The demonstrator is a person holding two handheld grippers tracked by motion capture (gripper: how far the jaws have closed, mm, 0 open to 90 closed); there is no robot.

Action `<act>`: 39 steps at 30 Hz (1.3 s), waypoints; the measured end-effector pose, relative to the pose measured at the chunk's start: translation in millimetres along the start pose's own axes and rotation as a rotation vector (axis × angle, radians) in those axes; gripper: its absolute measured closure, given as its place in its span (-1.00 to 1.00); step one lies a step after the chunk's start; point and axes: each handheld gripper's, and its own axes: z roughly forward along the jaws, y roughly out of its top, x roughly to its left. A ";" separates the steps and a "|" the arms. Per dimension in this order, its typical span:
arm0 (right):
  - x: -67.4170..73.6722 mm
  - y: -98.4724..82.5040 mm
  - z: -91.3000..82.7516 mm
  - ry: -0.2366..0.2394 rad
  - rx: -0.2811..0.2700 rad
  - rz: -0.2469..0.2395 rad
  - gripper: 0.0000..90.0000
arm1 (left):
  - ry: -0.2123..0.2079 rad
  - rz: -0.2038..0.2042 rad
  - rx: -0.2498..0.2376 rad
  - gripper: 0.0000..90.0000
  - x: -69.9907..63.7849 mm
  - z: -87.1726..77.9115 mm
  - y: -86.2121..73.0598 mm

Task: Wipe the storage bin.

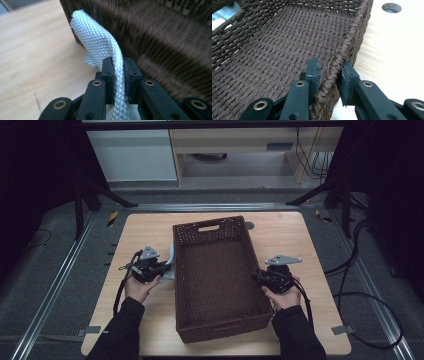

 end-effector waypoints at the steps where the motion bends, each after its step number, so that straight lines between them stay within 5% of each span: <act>1: 0.1 0.0 0.0 -0.001 0.000 0.000 0.61 | -0.005 -0.005 0.021 0.78 -0.4 3.9 -3.9; 6: 0.3 0.5 0.2 -0.004 0.003 0.003 0.61 | -0.013 -0.004 0.084 0.78 -3.4 14.4 -12.2; 10: 0.0 0.1 0.2 -0.001 0.000 0.008 0.61 | -0.018 -0.006 0.072 0.78 -3.0 11.9 -10.6; 15: 0.1 0.2 0.2 -0.002 0.001 0.005 0.61 | -0.007 -0.020 -0.073 0.79 -4.0 -24.6 6.2; 19: 0.0 0.5 0.3 -0.003 0.003 0.003 0.61 | -0.005 0.010 -0.113 0.79 -12.7 -42.2 14.2; 24: 0.1 0.5 0.2 -0.005 0.003 0.003 0.61 | -0.010 0.036 -0.068 0.79 -20.2 -40.3 9.0; 31: 0.7 0.8 0.2 -0.011 0.006 0.000 0.61 | -0.049 0.053 0.092 0.79 -31.8 -15.4 -17.2; 35: 0.6 0.7 0.1 -0.010 0.006 0.001 0.61 | -0.074 0.053 0.131 0.79 -36.5 -6.1 -21.4; 39: 0.6 0.5 0.1 -0.010 0.004 0.001 0.61 | -0.070 0.043 0.098 0.79 -34.3 -14.1 -18.5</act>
